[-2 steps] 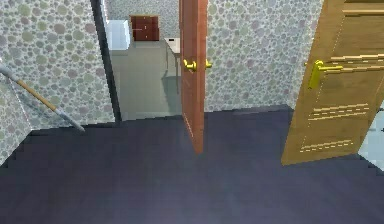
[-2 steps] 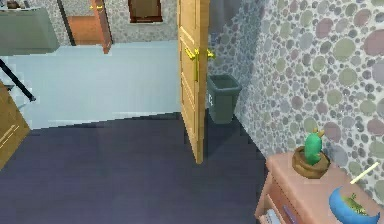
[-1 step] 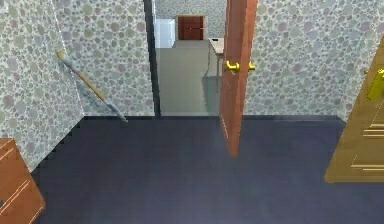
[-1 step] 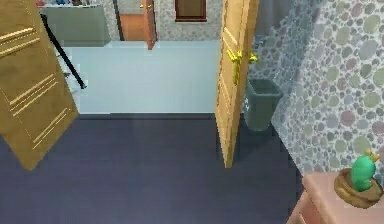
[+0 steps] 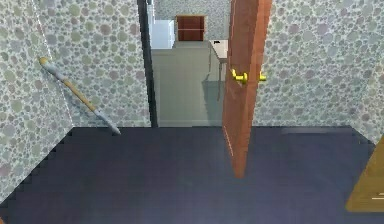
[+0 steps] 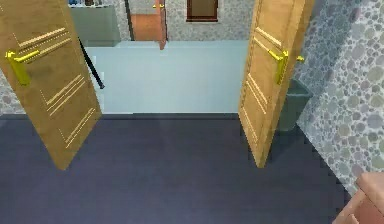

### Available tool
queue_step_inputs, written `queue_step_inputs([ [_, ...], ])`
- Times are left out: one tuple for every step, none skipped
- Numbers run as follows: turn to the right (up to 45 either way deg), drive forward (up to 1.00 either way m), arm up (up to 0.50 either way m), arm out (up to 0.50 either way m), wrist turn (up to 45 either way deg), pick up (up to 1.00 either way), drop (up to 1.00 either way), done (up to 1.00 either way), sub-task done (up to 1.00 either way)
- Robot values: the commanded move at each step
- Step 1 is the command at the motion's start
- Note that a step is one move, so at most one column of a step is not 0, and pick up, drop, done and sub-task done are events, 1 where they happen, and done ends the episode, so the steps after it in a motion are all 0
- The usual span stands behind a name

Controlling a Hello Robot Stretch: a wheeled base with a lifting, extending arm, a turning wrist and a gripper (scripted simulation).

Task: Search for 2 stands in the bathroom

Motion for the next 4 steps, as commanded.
queue_step_inputs([
  [-24.0,0.00,0.00,0.00,0.0,0.00,0.00,0.00,0.00],
  [0.0,0.30,0.00,0.00,0.0,0.00,0.00,0.00,0.00],
  [-45.0,0.00,0.00,0.00,0.0,0.00,0.00,0.00,0.00],
  [0.0,0.00,0.00,0.00,0.0,0.00,0.00,1.00,0.00],
])
